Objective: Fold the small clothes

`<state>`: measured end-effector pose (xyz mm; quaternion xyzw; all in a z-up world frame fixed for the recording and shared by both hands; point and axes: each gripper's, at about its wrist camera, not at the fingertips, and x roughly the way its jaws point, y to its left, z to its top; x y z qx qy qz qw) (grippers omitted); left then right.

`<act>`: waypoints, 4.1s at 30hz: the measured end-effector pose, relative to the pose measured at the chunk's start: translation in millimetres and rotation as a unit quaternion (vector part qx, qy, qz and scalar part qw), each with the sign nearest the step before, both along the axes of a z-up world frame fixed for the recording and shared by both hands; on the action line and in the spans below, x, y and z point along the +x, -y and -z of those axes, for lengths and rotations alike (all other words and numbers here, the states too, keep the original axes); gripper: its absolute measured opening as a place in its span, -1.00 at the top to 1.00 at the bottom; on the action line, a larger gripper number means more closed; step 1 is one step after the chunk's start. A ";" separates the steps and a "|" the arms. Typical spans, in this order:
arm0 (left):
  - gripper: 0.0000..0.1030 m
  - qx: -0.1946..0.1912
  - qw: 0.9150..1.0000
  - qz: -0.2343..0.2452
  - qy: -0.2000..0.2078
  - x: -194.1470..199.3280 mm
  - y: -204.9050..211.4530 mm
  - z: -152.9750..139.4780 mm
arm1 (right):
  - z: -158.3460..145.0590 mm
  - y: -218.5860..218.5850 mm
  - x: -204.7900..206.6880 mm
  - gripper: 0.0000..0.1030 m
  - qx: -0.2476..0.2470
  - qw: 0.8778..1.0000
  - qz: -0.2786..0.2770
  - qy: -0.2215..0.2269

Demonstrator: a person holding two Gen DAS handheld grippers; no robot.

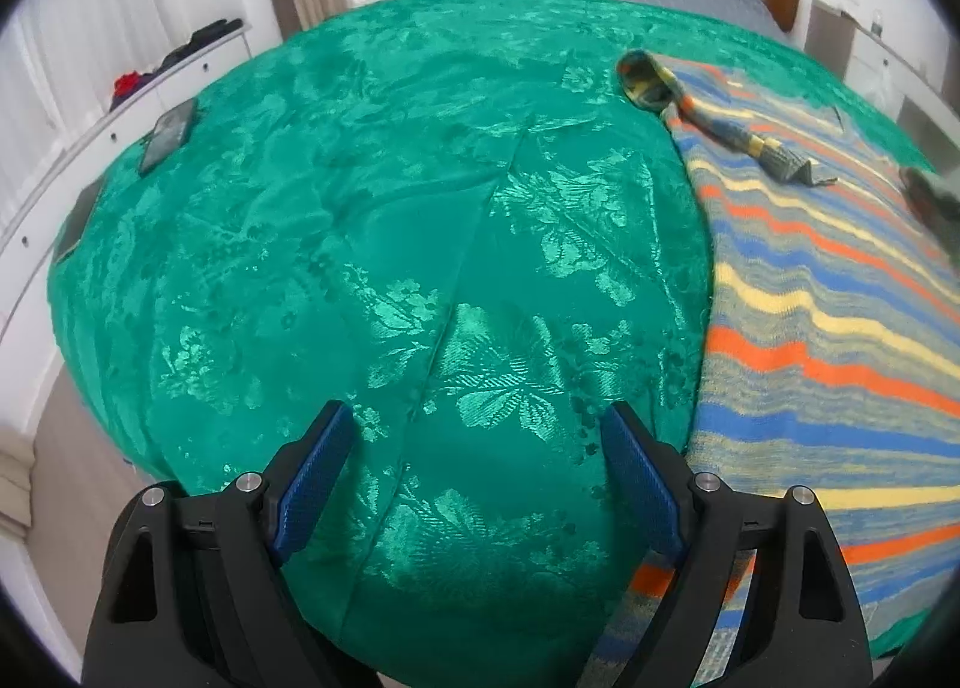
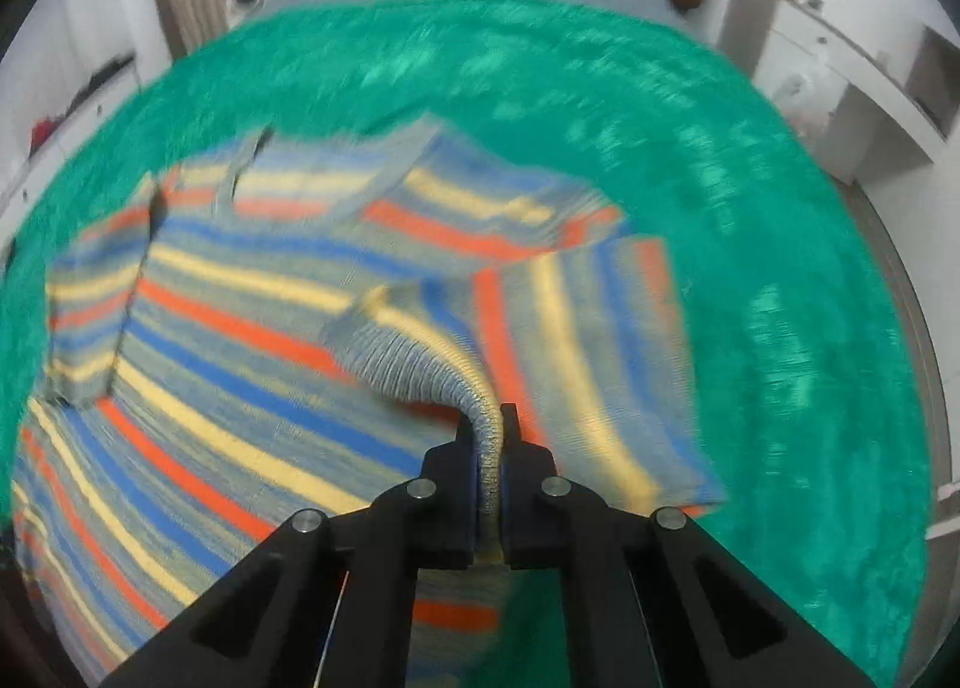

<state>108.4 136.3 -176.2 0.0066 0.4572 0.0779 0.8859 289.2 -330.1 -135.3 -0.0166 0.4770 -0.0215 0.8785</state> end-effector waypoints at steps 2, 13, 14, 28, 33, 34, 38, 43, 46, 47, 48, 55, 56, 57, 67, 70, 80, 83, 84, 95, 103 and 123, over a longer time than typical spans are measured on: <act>-0.68 -0.006 1.000 -0.007 0.000 -0.3 -3.1 0.3 | -21.0 28.5 -17.0 0.90 0.017 0.999 0.030 0.026; -0.68 -0.012 1.000 -0.025 -0.006 -1.5 -4.7 4.8 | -10.9 235.4 -146.6 0.91 0.153 0.950 0.267 0.048; -0.68 -0.006 1.000 -0.023 -0.005 -2.2 -2.7 4.8 | -5.3 237.5 -150.9 0.91 0.164 0.947 0.272 0.045; -0.70 0.012 1.000 -0.018 -0.006 -5.0 1.0 6.2 | 24.9 248.8 -171.1 0.88 0.193 0.939 0.282 0.041; -0.72 0.019 1.000 -0.017 -0.006 -3.9 3.1 6.8 | -12.0 236.4 -179.6 0.72 0.128 0.948 0.286 0.056; -0.72 0.021 1.000 -0.017 -0.006 -3.7 3.8 6.2 | -19.7 230.5 -177.3 0.70 0.119 0.952 0.273 0.064; -0.72 0.024 1.000 -0.001 -0.006 -6.0 6.9 -10.8 | -22.4 205.9 -157.6 0.18 0.155 0.964 0.204 0.068; -0.73 0.047 0.995 0.078 0.049 -4.3 24.6 -70.0 | 24.2 211.2 -168.6 0.35 0.161 0.963 0.214 0.024; -0.79 0.060 0.982 0.163 0.078 17.7 52.5 -103.9 | 8.7 206.8 -194.5 0.34 0.121 0.963 0.235 0.043; -0.81 0.065 0.972 0.207 0.085 29.9 69.5 -112.3 | 1.3 199.6 -202.3 0.33 0.110 0.966 0.228 0.050; -0.83 0.069 0.966 0.235 0.082 37.9 81.2 -114.8 | -6.6 191.4 -209.4 0.31 0.108 0.969 0.215 0.058; -0.69 0.148 0.899 0.412 -0.013 122.6 184.6 -49.9 | -20.1 119.3 -257.7 0.10 0.134 0.974 0.158 0.090; -0.68 0.160 0.894 0.418 -0.030 133.4 189.3 -35.0 | -17.0 109.2 -264.3 0.10 0.143 0.973 0.156 0.090; -0.67 0.169 0.892 0.418 -0.038 140.7 188.6 -26.6 | -16.0 104.5 -266.6 0.10 0.147 0.973 0.154 0.089; 0.83 -0.003 0.959 0.281 -0.024 201.8 122.5 -66.7 | -11.1 56.6 -290.5 0.10 0.131 0.978 0.131 0.100; 0.83 -0.069 0.990 0.125 0.008 221.7 41.4 -94.5 | -14.4 50.1 -289.7 0.10 0.127 0.978 0.126 0.111; 0.88 -0.068 0.987 -0.131 -0.056 234.5 -92.1 -40.4 | 5.7 37.2 -283.7 0.10 0.131 0.977 0.131 0.106; 0.88 -0.066 0.985 -0.143 -0.068 229.5 -90.9 -26.1 | 11.5 36.4 -285.7 0.10 0.127 0.977 0.139 0.104; 0.88 -0.062 0.984 -0.150 -0.068 227.6 -90.9 -21.6 | 13.5 36.9 -286.5 0.10 0.127 0.976 0.142 0.102; 0.88 -0.065 0.982 -0.167 -0.065 219.4 -105.1 -5.0 | 21.2 46.2 -287.9 0.10 0.123 0.974 0.165 0.099; 0.76 -0.081 0.982 -0.160 -0.056 220.2 -111.9 -3.6 | 25.1 49.3 -287.1 0.10 0.123 0.973 0.173 0.094; -0.89 -0.090 0.996 0.004 0.002 70.5 -45.5 0.5 | 28.3 55.6 -282.2 -0.20 0.097 0.969 0.203 0.106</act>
